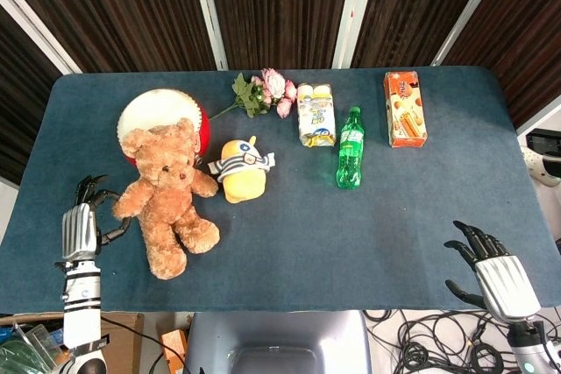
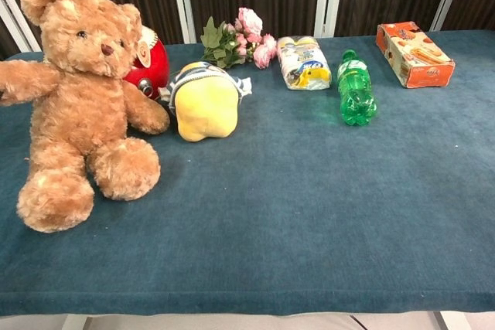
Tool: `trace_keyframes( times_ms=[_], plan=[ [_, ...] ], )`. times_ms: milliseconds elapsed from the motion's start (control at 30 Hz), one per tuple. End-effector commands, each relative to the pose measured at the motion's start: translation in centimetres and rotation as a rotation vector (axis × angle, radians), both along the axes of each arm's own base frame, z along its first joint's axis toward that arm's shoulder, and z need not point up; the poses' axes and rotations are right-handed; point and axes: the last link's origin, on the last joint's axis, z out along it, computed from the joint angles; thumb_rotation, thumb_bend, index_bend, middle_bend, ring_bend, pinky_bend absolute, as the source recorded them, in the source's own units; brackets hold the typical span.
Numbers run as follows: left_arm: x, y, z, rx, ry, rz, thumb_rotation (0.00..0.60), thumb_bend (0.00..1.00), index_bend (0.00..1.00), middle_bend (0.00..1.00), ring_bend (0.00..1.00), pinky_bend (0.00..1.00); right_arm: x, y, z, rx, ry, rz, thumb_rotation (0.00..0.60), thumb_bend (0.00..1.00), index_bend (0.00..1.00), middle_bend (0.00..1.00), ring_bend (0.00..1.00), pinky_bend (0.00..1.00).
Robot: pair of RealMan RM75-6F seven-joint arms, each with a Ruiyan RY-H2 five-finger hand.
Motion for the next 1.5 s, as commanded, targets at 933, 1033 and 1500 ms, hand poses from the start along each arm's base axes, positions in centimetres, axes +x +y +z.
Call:
trace_keyframes(
  times_ms=[933, 1033, 1500],
  plan=[
    [-3.7, -6.8, 5.3, -0.228, 0.348, -0.167, 0.6, 0.33, 0.03, 0.0, 0.0, 0.32, -0.1, -0.1, 0.2, -0.027, -0.001, -0.021, 0.6, 0.12, 0.33, 0.11, 0.13, 0.26],
    [-4.7, -9.0, 6.0, -0.154, 0.464, -0.147, 0.6, 0.33, 0.06, 0.0, 0.0, 0.29, -0.2, -0.1, 0.3, -0.035, 0.01, -0.038, 0.6, 0.12, 0.31, 0.11, 0.13, 0.26],
    [-5.5, -11.8, 6.5, -0.173, 0.537, -0.13, 0.6, 0.31, 0.24, 0.12, 0.05, 0.23, -0.4, 0.1, 0.6, -0.053, 0.088, -0.137, 0.6, 0.12, 0.2, 0.11, 0.13, 0.26]
  ],
)
